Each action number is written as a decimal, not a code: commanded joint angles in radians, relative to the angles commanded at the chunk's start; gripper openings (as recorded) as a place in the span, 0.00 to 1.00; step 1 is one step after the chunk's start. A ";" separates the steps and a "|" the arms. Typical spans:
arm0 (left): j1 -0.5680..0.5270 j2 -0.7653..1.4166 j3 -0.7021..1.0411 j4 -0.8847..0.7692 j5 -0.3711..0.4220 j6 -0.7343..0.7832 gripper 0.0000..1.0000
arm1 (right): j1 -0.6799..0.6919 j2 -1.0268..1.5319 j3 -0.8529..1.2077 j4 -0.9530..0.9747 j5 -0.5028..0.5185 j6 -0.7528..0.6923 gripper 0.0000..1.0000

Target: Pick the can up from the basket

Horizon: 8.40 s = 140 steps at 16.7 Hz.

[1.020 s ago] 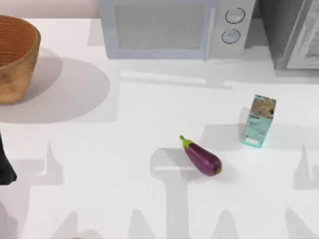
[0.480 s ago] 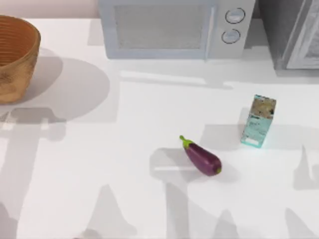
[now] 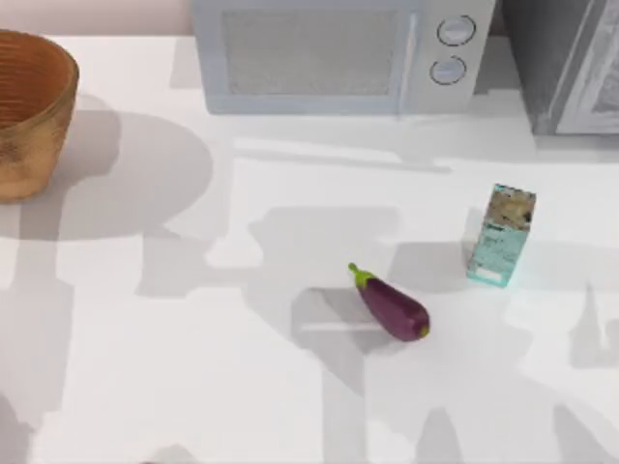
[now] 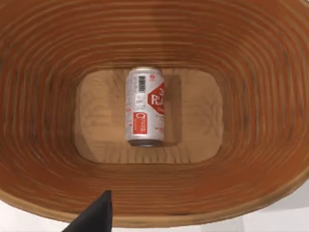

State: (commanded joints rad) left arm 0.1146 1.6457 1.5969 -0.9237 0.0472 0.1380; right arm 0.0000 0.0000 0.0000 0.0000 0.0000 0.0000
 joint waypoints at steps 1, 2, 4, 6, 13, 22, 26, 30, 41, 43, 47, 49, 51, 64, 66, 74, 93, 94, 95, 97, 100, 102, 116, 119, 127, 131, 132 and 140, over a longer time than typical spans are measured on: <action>0.008 0.103 0.097 -0.056 0.003 0.009 1.00 | 0.000 0.000 0.000 0.000 0.000 0.000 1.00; 0.016 0.203 0.192 -0.110 0.007 0.018 1.00 | 0.000 0.000 0.000 0.000 0.000 0.000 1.00; 0.031 0.389 0.369 -0.211 0.014 0.034 1.00 | 0.000 0.000 0.000 0.000 0.000 0.000 1.00; 0.045 0.553 0.527 -0.299 0.020 0.049 1.00 | 0.000 0.000 0.000 0.000 0.000 0.000 1.00; 0.074 0.874 0.841 -0.470 0.030 0.079 1.00 | 0.000 0.000 0.000 0.000 0.000 0.000 1.00; 0.071 0.884 0.811 -0.435 0.030 0.076 1.00 | 0.000 0.000 0.000 0.000 0.000 0.000 1.00; 0.068 0.894 0.703 -0.316 0.030 0.074 1.00 | 0.000 0.000 0.000 0.000 0.000 0.000 1.00; 0.067 0.900 0.647 -0.253 0.030 0.072 1.00 | 0.000 0.000 0.000 0.000 0.000 0.000 1.00; 0.067 0.900 0.647 -0.253 0.030 0.072 0.40 | 0.000 0.000 0.000 0.000 0.000 0.000 1.00; 0.067 0.900 0.647 -0.253 0.030 0.072 0.25 | 0.000 0.000 0.000 0.000 0.000 0.000 1.00; 0.067 0.900 0.647 -0.253 0.030 0.072 0.00 | 0.000 0.000 0.000 0.000 0.000 0.000 1.00; 0.067 0.900 0.647 -0.253 0.030 0.072 0.00 | 0.000 0.000 0.000 0.000 0.000 0.000 1.00; 0.067 0.900 0.647 -0.253 0.030 0.072 0.00 | 0.000 0.000 0.000 0.000 0.000 0.000 1.00; 0.049 0.586 0.383 -0.121 0.017 0.040 0.00 | 0.000 0.000 0.000 0.000 0.000 0.000 1.00; 0.037 0.451 0.259 -0.053 0.013 0.030 0.00 | 0.000 0.000 0.000 0.000 0.000 0.000 1.00; -0.006 -0.179 -0.288 0.221 -0.005 -0.016 0.00 | 0.000 0.000 0.000 0.000 0.000 0.000 1.00; -0.105 -1.567 -1.526 0.878 -0.043 -0.128 0.00 | 0.000 0.000 0.000 0.000 0.000 0.000 1.00; -0.109 -1.602 -1.557 0.898 -0.045 -0.132 0.00 | 0.000 0.000 0.000 0.000 0.000 0.000 1.00; -0.112 -1.628 -1.581 0.913 -0.046 -0.136 0.00 | 0.000 0.000 0.000 0.000 0.000 0.000 1.00; -0.115 -1.646 -1.597 0.924 -0.047 -0.138 0.00 | 0.000 0.000 0.000 0.000 0.000 0.000 1.00; -0.115 -1.646 -1.597 0.924 -0.047 -0.138 0.00 | 0.000 0.000 0.000 0.000 0.000 0.000 1.00; -0.112 -1.642 -1.596 0.922 -0.048 -0.136 0.00 | 0.000 0.000 0.000 0.000 0.000 0.000 1.00; -0.206 -1.039 -1.325 1.267 0.290 -0.024 0.00 | 0.000 0.000 0.000 0.000 0.000 0.000 1.00; -0.228 -0.884 -1.250 1.370 0.393 -0.004 0.00 | 0.000 0.000 0.000 0.000 0.000 0.000 1.00; -0.258 -0.480 -1.080 1.623 0.658 0.035 0.00 | 0.000 0.000 0.000 0.000 0.000 0.000 1.00; -0.267 -0.284 -1.014 1.730 0.786 0.038 0.00 | 0.000 0.000 0.000 0.000 0.000 0.000 1.00; -0.269 -0.236 -0.998 1.755 0.817 0.039 0.00 | 0.000 0.000 0.000 0.000 0.000 0.000 1.00; -0.275 0.101 -0.858 1.965 1.050 0.059 0.00 | 0.000 0.000 0.000 0.000 0.000 0.000 1.00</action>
State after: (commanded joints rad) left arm -0.1602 1.7465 0.7393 1.0413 1.0976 0.1968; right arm 0.0000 0.0000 0.0000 0.0000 0.0000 0.0000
